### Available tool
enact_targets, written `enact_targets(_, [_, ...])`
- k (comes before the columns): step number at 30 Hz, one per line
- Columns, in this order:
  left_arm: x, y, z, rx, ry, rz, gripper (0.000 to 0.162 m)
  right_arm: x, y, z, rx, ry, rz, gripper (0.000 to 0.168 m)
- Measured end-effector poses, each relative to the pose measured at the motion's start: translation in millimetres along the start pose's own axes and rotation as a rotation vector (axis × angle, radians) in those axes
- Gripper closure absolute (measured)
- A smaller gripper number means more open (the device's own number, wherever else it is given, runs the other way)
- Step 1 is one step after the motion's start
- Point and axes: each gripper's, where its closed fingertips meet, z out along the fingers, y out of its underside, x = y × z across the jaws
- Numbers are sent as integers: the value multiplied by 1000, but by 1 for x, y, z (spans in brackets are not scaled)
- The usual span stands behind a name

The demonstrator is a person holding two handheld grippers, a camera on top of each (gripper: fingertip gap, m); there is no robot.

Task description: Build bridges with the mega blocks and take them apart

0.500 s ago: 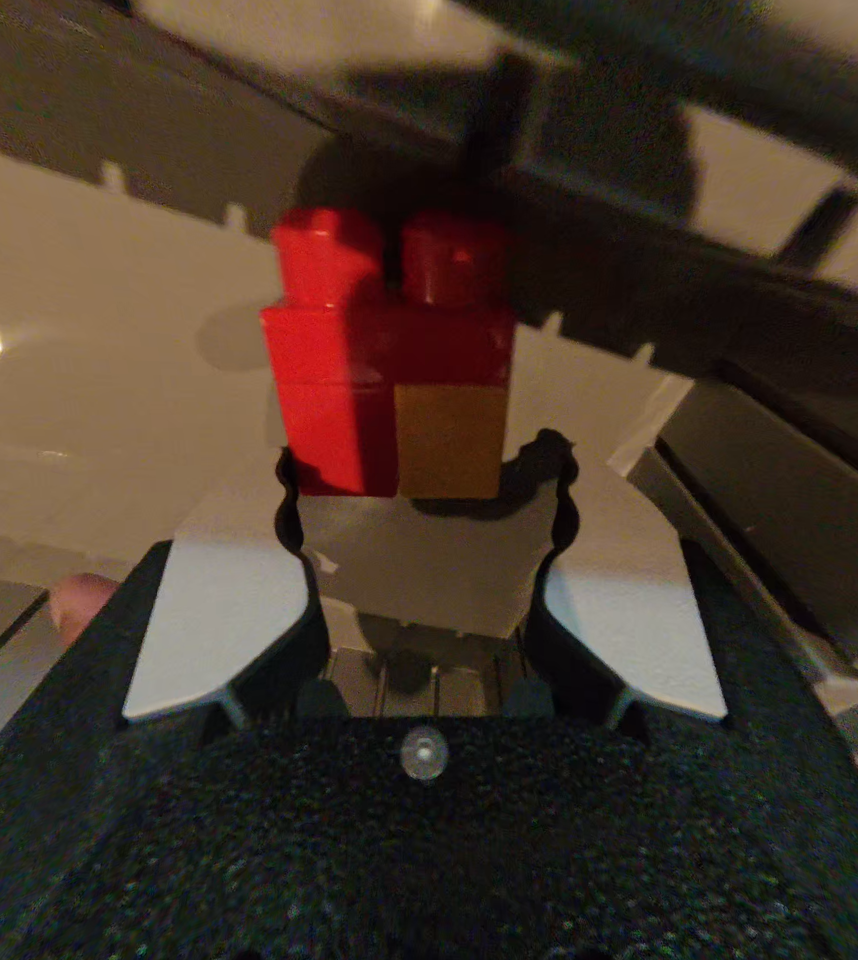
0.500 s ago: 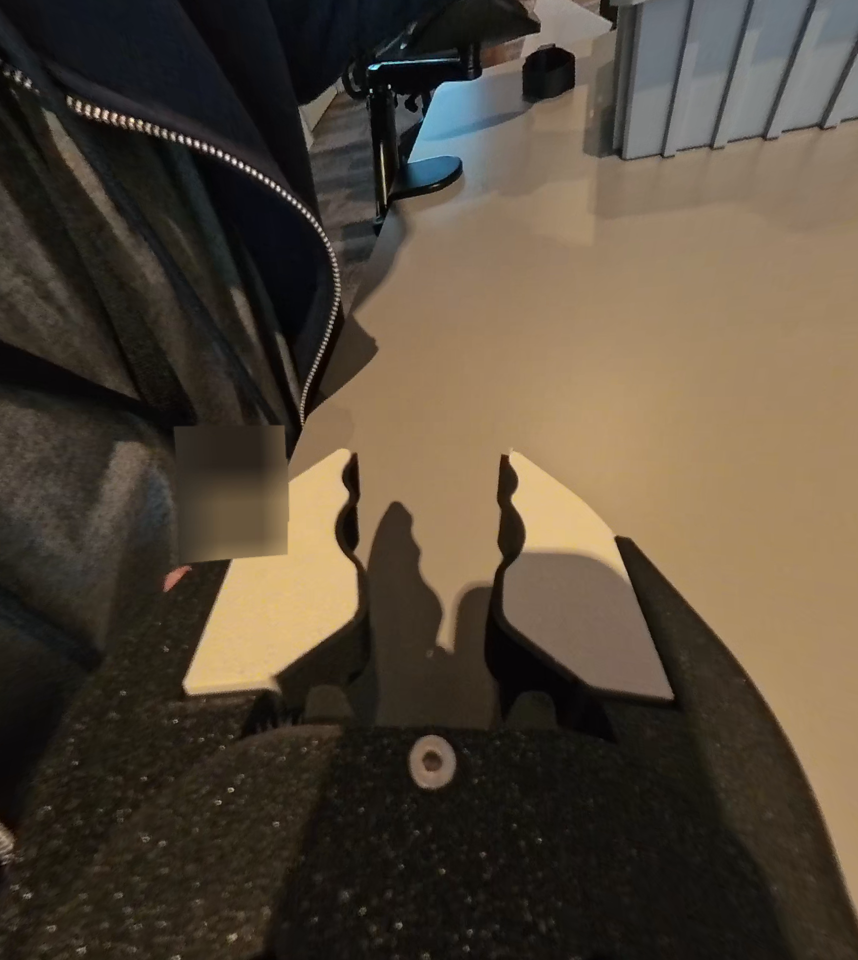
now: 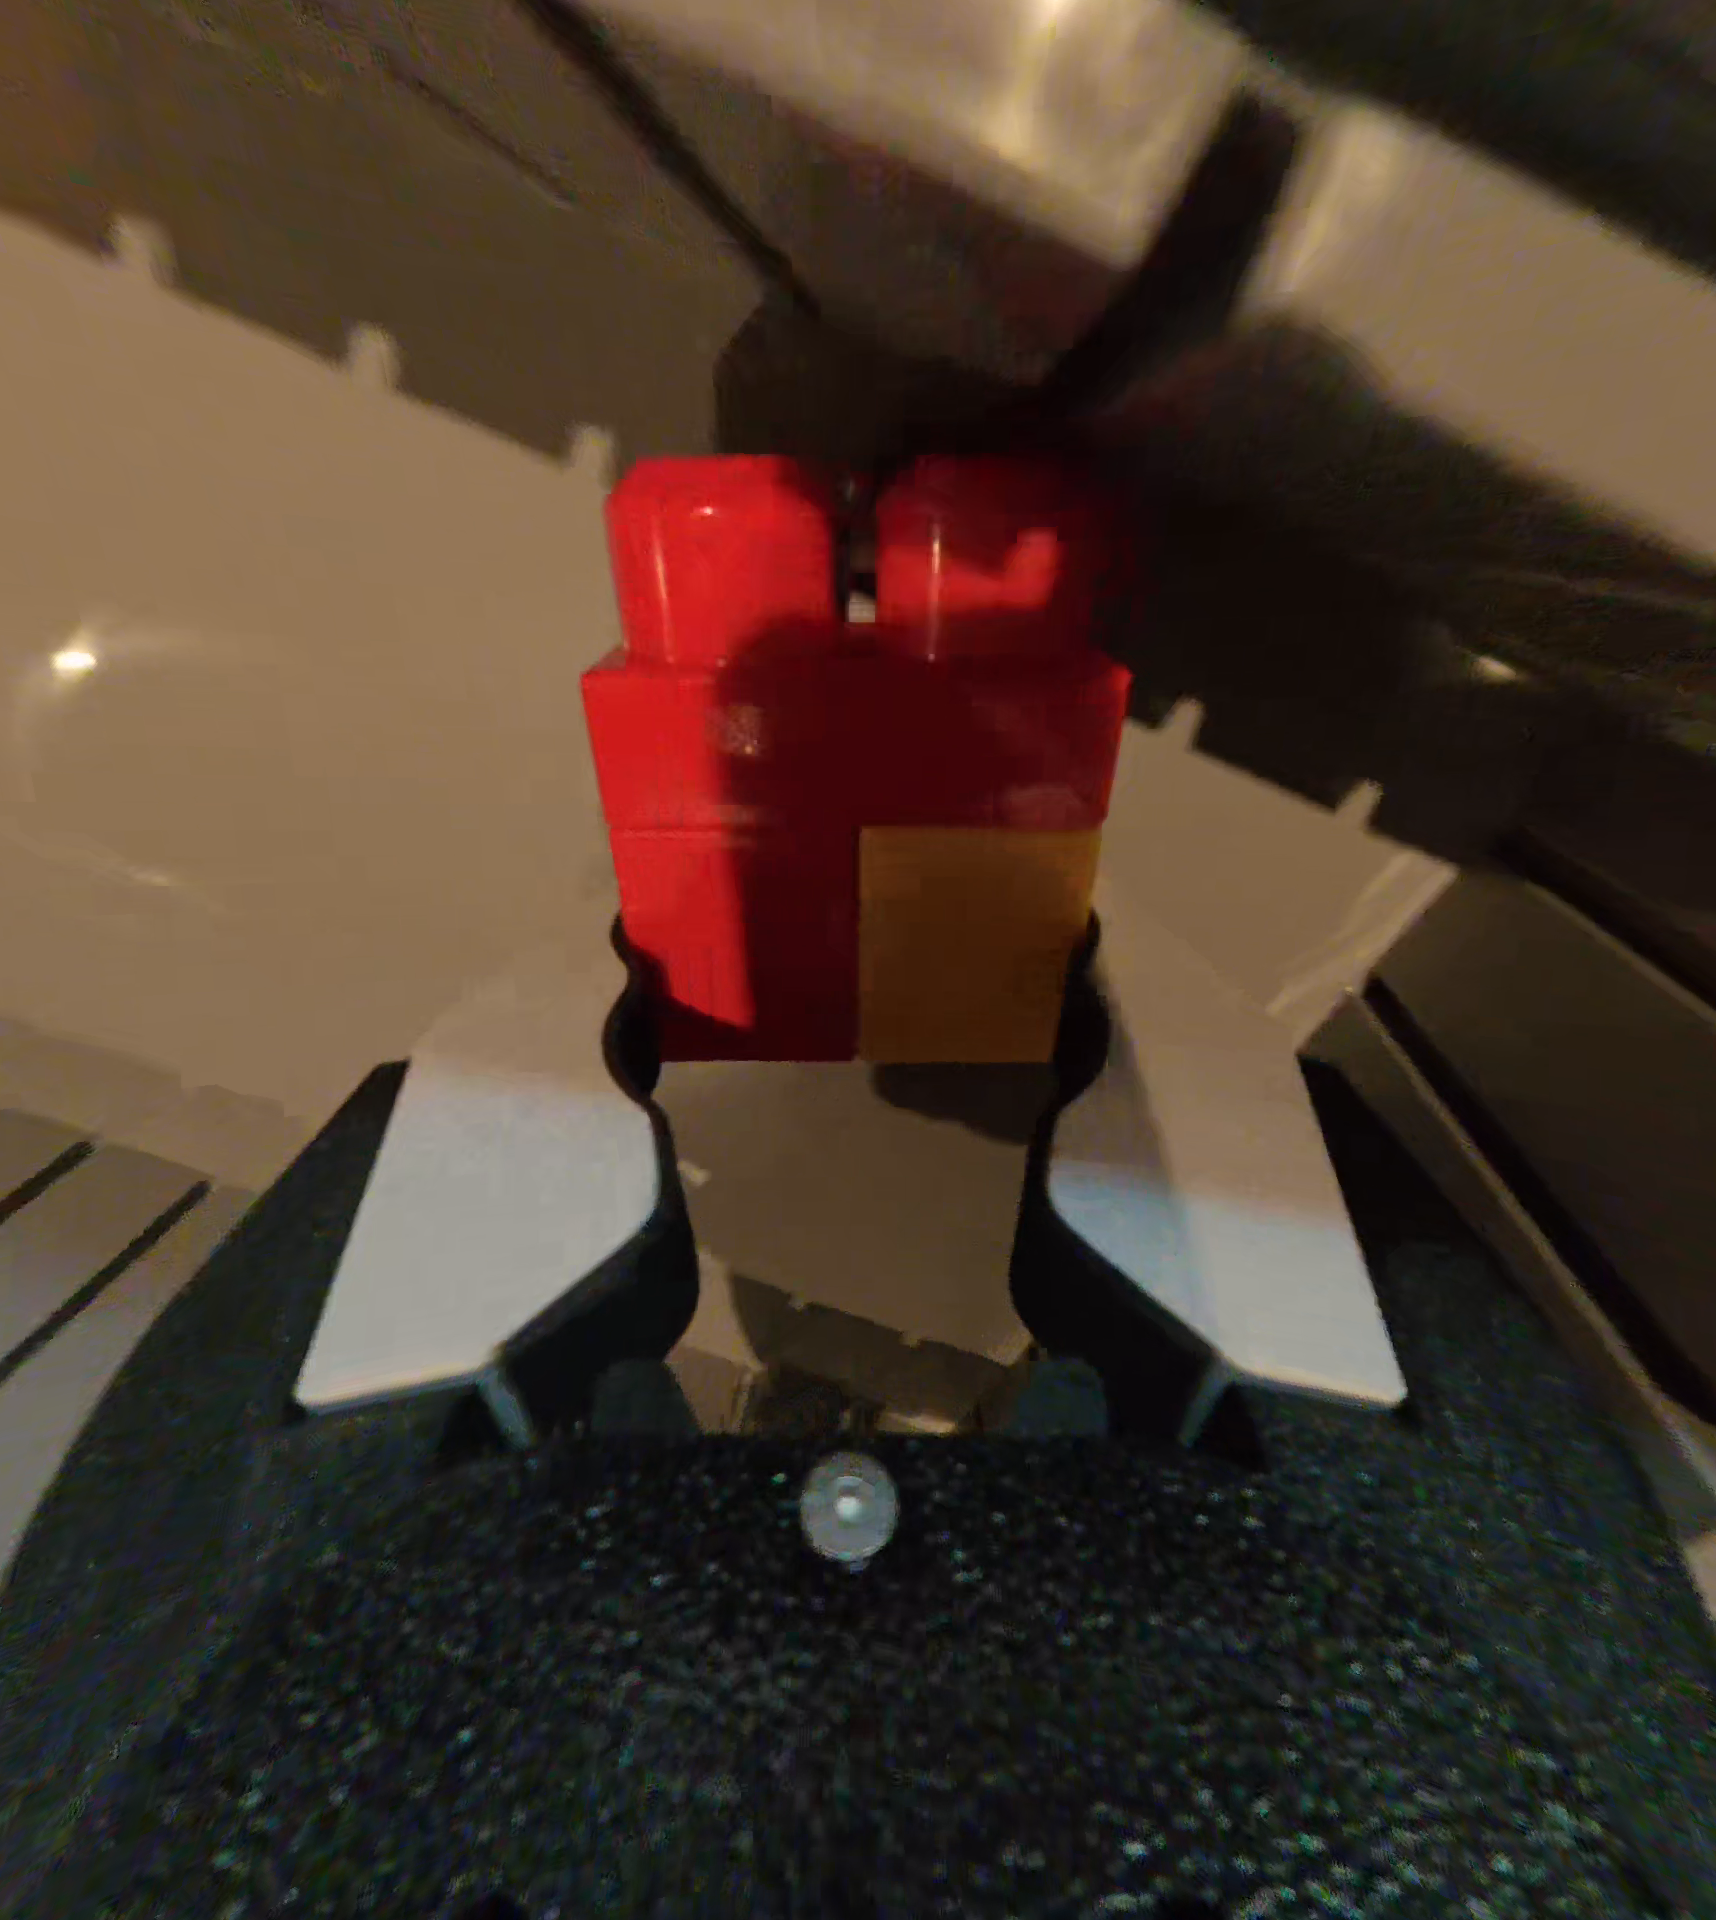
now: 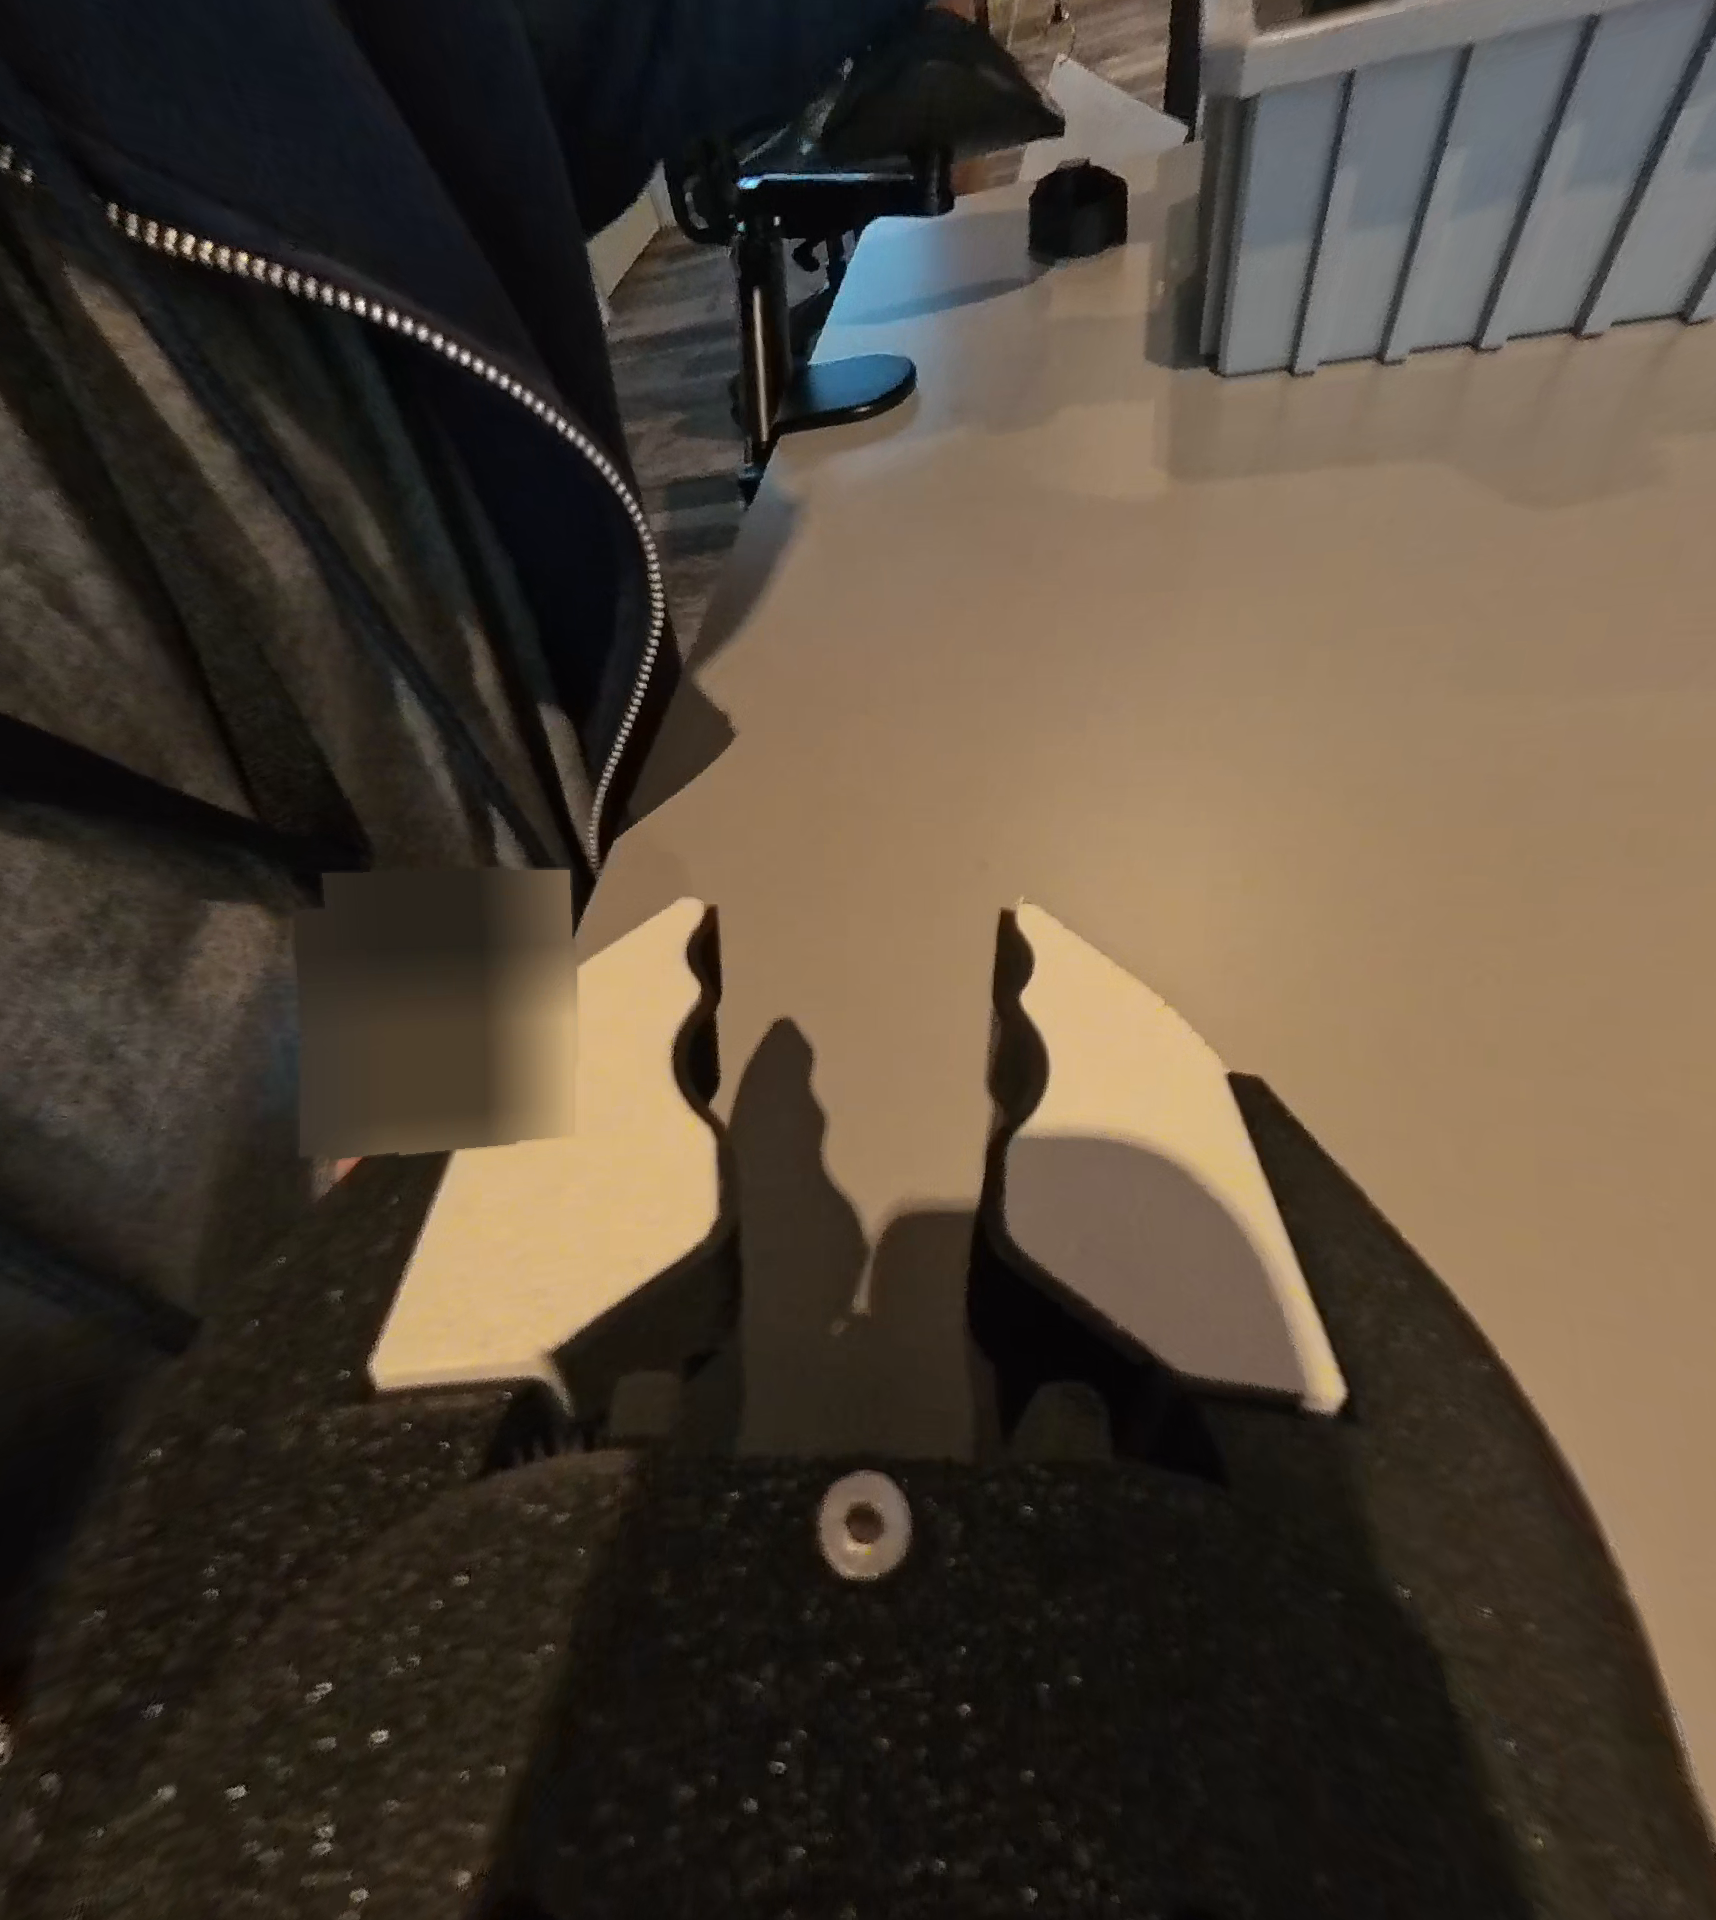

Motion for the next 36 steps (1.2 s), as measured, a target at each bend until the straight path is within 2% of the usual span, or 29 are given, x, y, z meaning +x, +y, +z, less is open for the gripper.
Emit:
enact_targets(3, [-29, -8, -36, 74, -252, -76, 87, 7, -7, -9, 32, 52, 0, 117])
enact_targets(5, [-45, -16, -74, 111, -445, -129, 87, 15, -14, -17, 55, 107, -1, 117])
enact_targets(7, [-54, -38, -121, 169, -657, -133, 87, 29, -24, -27, 77, 181, -9, 117])
enact_targets(9, [-54, -80, -170, 294, -850, -138, 87, 47, -40, -37, 112, 271, -24, 117])
enact_targets(11, [-44, -136, -214, 465, -1023, -116, 87, 69, -59, -47, 149, 365, -31, 116])
enact_targets(14, [-15, -231, -242, 735, -1184, -55, 88, 103, -87, -62, 201, 471, -65, 113])
enact_targets(16, [2, -286, -225, 835, -1261, -6, 88, 124, -99, -73, 244, 542, -106, 111])
enact_targets(18, [11, -331, -184, 852, -1292, 23, 88, 140, -97, -89, 285, 626, -128, 110])
enact_targets(21, [29, -383, -121, 785, -1271, 155, 88, 155, -75, -111, 304, 724, -116, 110])
enact_targets(23, [48, -407, -99, 748, -1274, 296, 87, 163, -58, -121, 299, 755, -94, 111])
enact_targets(25, [62, -422, -77, 745, -1206, 345, 87, 170, -46, -125, 282, 762, -62, 110])
enact_targets(28, [74, -434, -65, 723, -1187, 426, 87, 178, -35, -125, 265, 752, -28, 109])
enact_targets(36, [79, -435, -54, 748, -1102, 447, 87, 184, -22, -112, 197, 751, -9, 116])
